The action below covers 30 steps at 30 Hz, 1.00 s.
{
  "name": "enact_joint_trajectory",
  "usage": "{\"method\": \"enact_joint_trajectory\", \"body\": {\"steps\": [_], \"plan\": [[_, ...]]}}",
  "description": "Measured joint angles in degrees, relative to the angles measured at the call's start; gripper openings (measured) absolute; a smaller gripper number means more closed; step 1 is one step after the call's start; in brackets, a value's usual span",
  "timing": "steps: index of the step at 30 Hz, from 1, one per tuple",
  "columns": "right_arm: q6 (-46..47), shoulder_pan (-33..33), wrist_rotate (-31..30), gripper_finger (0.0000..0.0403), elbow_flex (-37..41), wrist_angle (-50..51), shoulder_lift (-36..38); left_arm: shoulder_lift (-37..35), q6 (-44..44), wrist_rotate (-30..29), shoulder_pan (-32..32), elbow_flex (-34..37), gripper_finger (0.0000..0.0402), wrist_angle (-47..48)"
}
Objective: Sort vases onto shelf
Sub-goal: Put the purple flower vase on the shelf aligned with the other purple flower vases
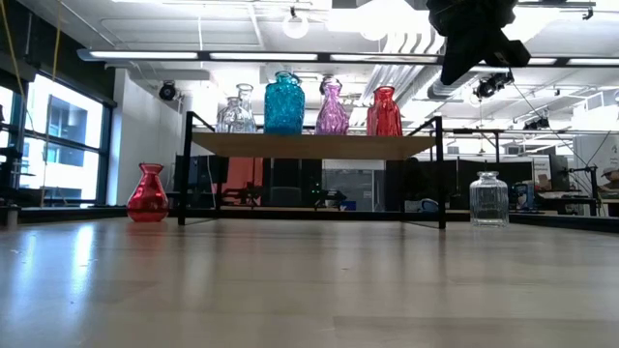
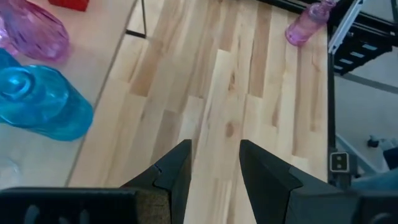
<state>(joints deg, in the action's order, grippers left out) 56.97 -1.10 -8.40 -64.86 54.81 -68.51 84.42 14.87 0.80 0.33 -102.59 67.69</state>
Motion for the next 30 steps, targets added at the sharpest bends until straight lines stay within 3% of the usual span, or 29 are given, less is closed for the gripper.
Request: {"method": "enact_joint_trajectory", "body": {"steps": [5,10,18,30], "plan": [[0.1,0.0,-0.1,0.0,0.0,0.1,-0.1,0.0,1.8,-0.2,-2.1,0.9,0.0126,0.3],[7.0,-0.5,7.2,0.0,0.0,2.8,-0.1,0.0,4.1,-0.8,-3.8,2.9,0.0126,0.2],[15.9,-9.8,14.1,0.0,0.0,4.7,-0.1,0.0,5.5,-3.1,-5.7,3.5,0.0126,0.2],[38.0,-26.7,8.1,0.0,0.0,4.9,-0.1,0.0,3.4,-3.4,-7.7,3.5,0.0126,0.2]]}}
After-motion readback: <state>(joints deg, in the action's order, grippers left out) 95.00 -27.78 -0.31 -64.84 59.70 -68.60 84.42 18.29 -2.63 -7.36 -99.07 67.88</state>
